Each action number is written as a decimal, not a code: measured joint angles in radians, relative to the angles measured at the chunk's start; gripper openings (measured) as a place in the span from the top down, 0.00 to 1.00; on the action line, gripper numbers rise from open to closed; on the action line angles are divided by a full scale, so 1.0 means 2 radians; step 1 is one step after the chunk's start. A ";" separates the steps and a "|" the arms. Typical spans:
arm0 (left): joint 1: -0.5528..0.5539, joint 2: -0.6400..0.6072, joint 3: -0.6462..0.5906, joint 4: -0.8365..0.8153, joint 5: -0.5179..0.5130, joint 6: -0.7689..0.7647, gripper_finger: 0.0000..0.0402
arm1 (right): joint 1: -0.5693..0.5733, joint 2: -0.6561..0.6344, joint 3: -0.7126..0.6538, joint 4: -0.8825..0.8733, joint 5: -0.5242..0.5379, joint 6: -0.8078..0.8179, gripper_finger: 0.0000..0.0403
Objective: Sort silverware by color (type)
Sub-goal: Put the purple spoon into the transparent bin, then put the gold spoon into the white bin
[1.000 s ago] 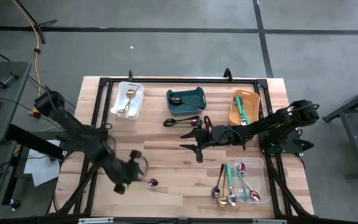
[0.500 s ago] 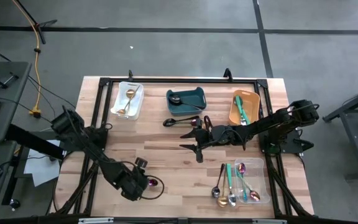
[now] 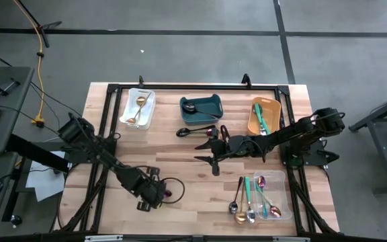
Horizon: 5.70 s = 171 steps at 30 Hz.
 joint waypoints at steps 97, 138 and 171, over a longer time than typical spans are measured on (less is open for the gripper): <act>0.163 -0.379 -0.288 0.593 -0.065 0.257 0.75 | 0.266 -0.164 0.194 -0.940 -0.073 0.789 0.99; 0.163 -0.386 -0.287 0.594 -0.065 0.291 0.75 | 0.264 -0.056 0.285 -0.998 -0.086 0.767 0.69; 0.163 -0.402 -0.287 0.527 -0.065 0.212 0.75 | -0.212 0.038 0.103 -0.582 -0.041 0.366 0.66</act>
